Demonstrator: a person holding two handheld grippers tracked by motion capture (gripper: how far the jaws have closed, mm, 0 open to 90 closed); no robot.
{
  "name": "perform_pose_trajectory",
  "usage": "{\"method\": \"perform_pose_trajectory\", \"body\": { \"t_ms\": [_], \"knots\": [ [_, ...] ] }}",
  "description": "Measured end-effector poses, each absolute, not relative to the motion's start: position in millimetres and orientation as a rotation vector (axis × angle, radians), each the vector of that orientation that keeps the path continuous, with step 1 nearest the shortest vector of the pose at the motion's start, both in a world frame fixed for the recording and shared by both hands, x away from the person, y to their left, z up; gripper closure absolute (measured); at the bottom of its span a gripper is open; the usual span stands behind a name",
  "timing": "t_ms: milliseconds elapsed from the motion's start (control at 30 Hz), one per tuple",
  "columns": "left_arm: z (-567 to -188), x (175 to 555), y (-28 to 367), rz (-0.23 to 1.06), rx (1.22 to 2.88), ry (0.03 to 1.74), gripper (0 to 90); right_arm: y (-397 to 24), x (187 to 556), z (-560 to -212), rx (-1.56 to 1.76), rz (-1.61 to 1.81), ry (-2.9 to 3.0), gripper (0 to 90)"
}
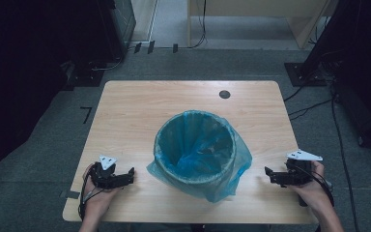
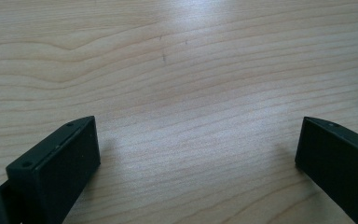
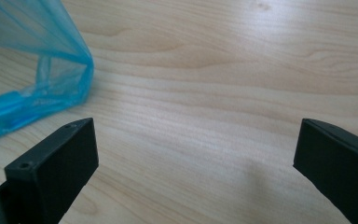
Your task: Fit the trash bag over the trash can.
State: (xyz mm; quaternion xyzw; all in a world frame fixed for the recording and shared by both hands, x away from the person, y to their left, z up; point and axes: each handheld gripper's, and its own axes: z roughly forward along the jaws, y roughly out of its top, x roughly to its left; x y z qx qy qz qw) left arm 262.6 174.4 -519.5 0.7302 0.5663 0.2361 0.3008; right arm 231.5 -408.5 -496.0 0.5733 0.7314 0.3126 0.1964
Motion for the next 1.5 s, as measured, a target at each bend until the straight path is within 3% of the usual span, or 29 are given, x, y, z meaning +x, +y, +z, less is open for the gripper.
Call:
{"method": "perform_pose_trajectory", "body": {
  "t_ms": [933,1500],
  "knots": [
    [-520,262,174,0.627,1.937,1.502,0.0,-418,209,-526,1.602,0.840,1.971,0.0],
    [-520,263,174,0.627,1.937,1.503,0.0,-418,207,-526,1.611,0.835,1.959,0.0]
  ]
}}
